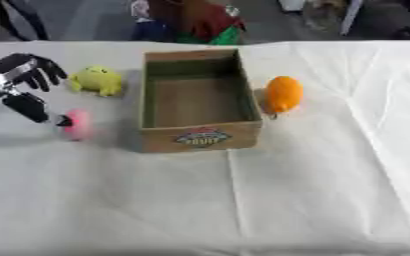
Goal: Pick up objects on the table and place them in the box.
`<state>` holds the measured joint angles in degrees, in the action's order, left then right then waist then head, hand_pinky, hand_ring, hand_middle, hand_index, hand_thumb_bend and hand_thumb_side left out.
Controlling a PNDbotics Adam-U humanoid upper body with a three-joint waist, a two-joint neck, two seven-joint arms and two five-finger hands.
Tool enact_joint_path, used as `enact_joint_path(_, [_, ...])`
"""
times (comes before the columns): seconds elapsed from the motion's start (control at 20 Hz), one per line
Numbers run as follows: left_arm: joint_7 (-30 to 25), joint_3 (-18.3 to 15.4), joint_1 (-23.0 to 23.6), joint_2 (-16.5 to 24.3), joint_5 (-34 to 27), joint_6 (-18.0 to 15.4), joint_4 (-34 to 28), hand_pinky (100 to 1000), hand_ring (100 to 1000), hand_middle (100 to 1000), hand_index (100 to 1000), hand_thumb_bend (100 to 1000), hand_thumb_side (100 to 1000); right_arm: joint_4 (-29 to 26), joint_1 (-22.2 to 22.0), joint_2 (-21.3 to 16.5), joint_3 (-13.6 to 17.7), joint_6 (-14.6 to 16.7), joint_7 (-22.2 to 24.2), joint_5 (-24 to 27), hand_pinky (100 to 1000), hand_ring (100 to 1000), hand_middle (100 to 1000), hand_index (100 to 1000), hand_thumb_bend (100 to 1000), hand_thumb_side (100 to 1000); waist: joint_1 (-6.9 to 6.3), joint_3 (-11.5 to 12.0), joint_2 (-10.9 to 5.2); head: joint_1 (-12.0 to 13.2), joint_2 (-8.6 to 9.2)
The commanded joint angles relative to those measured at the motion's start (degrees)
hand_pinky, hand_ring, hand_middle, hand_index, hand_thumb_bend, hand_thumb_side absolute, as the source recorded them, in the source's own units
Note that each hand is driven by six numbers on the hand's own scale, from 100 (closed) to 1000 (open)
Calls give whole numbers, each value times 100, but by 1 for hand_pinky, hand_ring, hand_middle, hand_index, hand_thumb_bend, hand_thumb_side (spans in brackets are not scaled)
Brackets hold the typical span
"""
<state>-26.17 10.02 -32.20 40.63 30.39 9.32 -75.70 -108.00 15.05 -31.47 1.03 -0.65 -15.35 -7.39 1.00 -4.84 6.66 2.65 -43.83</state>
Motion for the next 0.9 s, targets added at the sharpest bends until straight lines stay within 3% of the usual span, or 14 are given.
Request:
enact_joint_path(0.05, [-101,0,-126,87,26,-109,122,707,624,626,765,754,100,-36,41,-91,48,9,-9,40,489,628,675,812,329,100,2,2,-63,24,-29])
enact_joint_path(0.45, [-344,172,-226,-23,112,-247,421,704,610,604,747,719,100,-29,38,-70,39,6,-5,45,488,628,674,811,328,100,4,-15,-65,36,-29])
enact_joint_path(0.9, [-89,225,-329,-187,373,-271,697,678,556,543,699,687,100,-13,22,-47,34,6,-14,55,490,634,673,813,327,100,-18,-62,-65,30,-29])
